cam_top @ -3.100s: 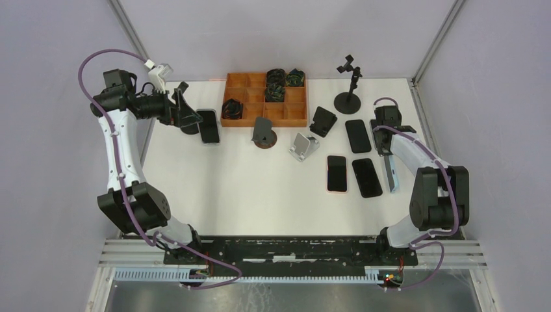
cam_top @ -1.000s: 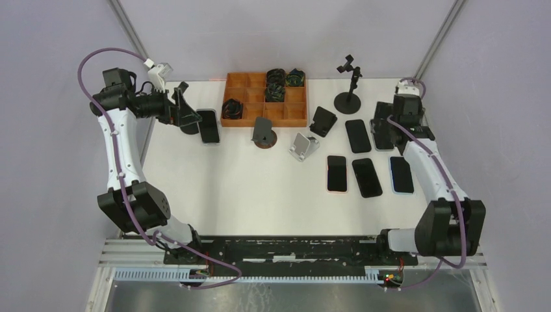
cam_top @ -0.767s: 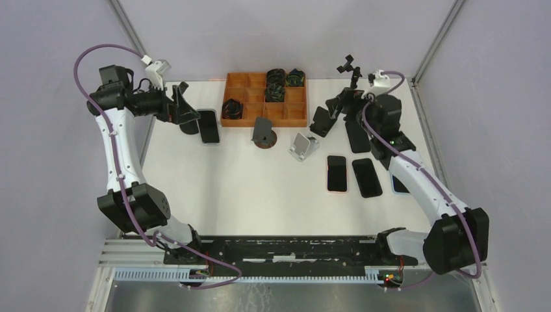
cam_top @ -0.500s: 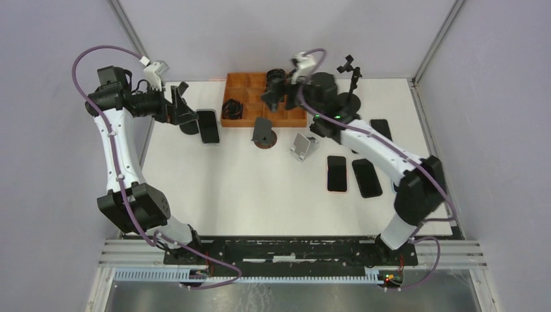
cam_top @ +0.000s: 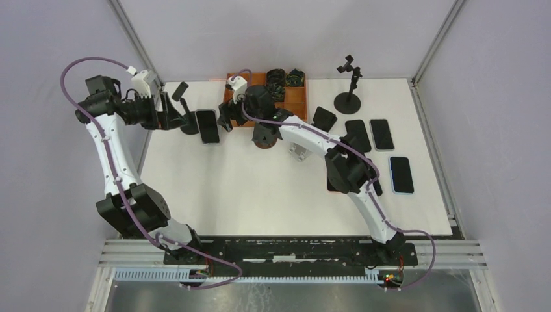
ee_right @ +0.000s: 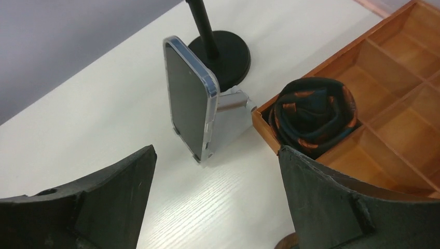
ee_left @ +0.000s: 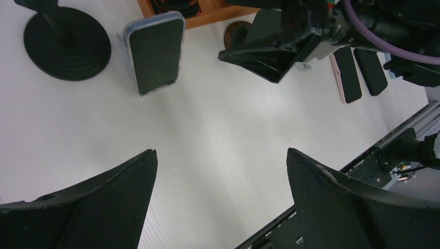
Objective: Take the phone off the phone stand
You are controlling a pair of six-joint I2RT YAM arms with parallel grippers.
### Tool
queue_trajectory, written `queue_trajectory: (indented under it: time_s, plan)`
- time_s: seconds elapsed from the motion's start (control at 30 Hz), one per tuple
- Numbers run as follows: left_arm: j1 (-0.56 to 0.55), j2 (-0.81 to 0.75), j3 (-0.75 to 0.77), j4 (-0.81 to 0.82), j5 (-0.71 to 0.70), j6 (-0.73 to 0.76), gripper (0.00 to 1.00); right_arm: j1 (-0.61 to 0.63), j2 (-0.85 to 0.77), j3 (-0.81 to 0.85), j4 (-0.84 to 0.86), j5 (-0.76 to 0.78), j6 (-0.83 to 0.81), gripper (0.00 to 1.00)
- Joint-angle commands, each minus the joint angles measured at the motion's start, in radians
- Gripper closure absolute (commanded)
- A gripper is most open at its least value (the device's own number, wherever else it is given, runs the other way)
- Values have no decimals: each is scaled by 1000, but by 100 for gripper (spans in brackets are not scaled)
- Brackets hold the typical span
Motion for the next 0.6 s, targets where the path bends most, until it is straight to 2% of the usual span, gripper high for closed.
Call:
queue_trajectory:
  time_s: [0.0,0.2,0.33,0.47,0.57]
  plan:
    - [6,-43,-82,-16,-17,54,0,1,82,76,158,-81,10,6]
    - [6,-23,-132,-36,-33,141,3,10,165,86,318,-172,85,10]
    - [5,12,-164,-4,-18,135,14,11,210,104,390,-181,126,15]
    - [6,57,-166,-46,15,187,26,11,255,143,437,-184,158,18]
    - [6,76,-166,-34,-1,192,29,12,268,133,473,-187,178,18]
